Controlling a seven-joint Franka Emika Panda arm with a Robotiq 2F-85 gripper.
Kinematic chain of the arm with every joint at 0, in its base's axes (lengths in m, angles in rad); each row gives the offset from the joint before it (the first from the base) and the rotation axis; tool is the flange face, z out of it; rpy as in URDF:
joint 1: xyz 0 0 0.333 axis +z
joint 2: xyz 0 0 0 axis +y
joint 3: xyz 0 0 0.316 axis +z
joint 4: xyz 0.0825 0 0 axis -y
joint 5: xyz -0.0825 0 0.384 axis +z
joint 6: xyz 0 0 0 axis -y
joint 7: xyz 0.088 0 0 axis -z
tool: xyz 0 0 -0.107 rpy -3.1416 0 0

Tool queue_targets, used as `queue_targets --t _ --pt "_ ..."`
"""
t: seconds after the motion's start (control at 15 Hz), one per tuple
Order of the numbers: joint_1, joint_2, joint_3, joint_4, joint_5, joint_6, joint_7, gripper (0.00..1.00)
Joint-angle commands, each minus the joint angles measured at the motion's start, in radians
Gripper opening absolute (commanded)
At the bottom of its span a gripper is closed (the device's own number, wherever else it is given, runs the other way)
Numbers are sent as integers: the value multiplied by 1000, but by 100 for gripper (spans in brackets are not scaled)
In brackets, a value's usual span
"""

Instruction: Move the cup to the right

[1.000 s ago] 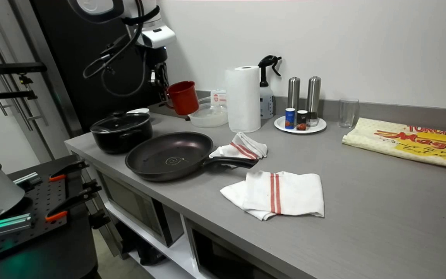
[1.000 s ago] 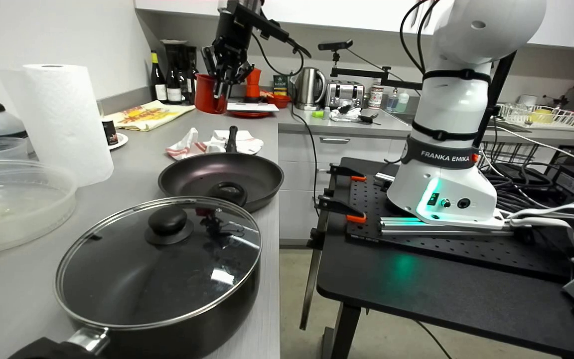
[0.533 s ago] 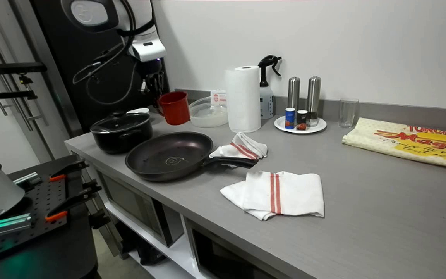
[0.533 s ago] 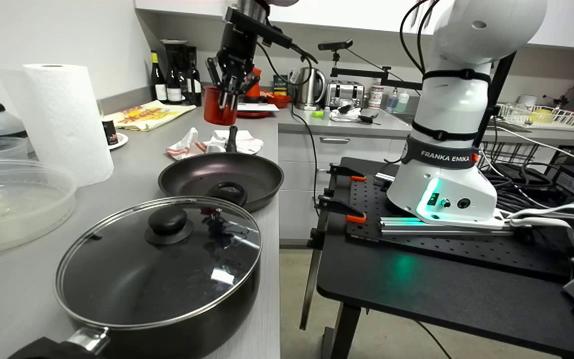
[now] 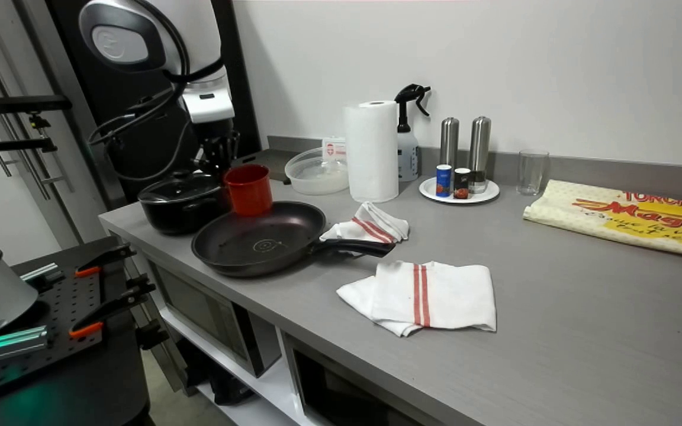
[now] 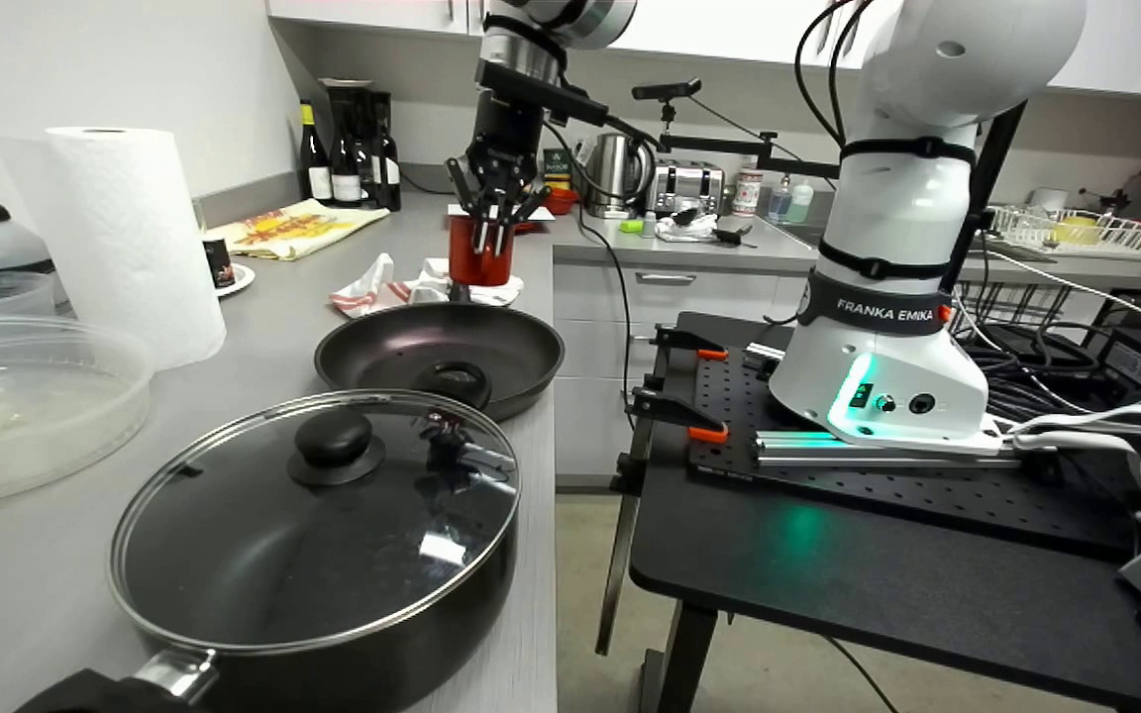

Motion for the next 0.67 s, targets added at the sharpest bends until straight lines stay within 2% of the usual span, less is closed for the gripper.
queue_targets --t 0.0,0.4,0.6 --pt "-8 -12 -12 -57 53 42 9 4" --pt "-42 -10 -42 -106 66 67 9 4" --pt "-63 6 -58 -95 53 71 15 4"
